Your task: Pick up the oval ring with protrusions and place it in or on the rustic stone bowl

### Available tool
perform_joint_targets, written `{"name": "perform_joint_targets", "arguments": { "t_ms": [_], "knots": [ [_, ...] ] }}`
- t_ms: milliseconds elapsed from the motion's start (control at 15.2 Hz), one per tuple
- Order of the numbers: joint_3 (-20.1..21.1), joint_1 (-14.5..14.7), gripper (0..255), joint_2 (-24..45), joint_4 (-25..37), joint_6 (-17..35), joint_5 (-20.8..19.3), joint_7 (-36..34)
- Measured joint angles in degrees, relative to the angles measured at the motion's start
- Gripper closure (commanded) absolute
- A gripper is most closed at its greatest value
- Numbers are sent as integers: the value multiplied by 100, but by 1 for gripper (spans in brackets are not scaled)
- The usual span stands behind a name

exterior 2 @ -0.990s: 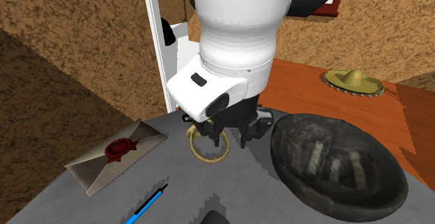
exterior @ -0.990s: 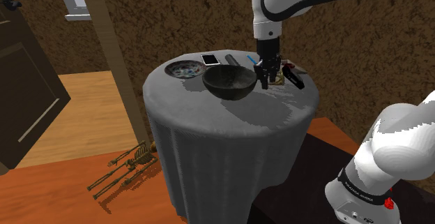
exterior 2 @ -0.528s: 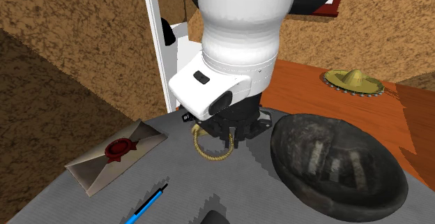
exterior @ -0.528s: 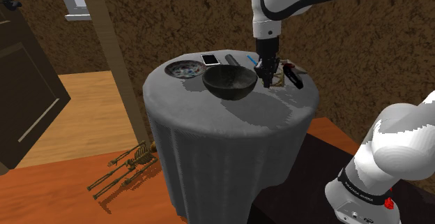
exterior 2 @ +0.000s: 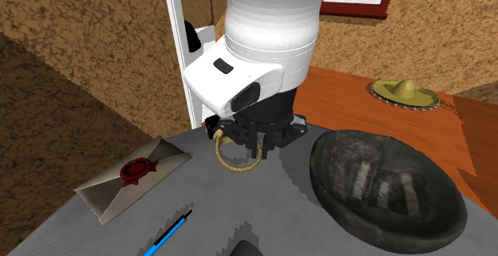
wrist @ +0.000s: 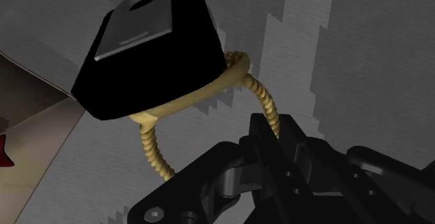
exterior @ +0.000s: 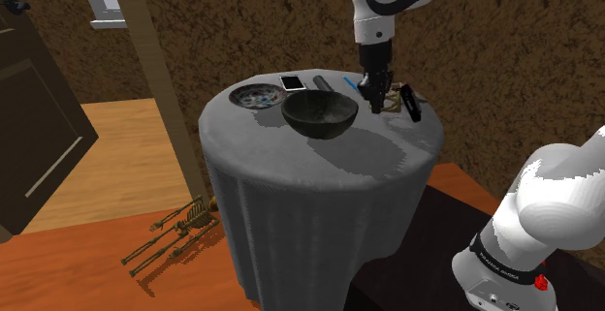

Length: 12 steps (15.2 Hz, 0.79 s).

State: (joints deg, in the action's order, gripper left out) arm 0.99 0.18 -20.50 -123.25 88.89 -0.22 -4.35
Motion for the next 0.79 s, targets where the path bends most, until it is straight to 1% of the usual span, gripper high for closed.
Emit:
{"name": "perform_joint_targets", "arguments": {
  "t_ms": [792],
  "knots": [
    [-5, -5, 255, 67, 987, -920, -6, 13]
  ]
}}
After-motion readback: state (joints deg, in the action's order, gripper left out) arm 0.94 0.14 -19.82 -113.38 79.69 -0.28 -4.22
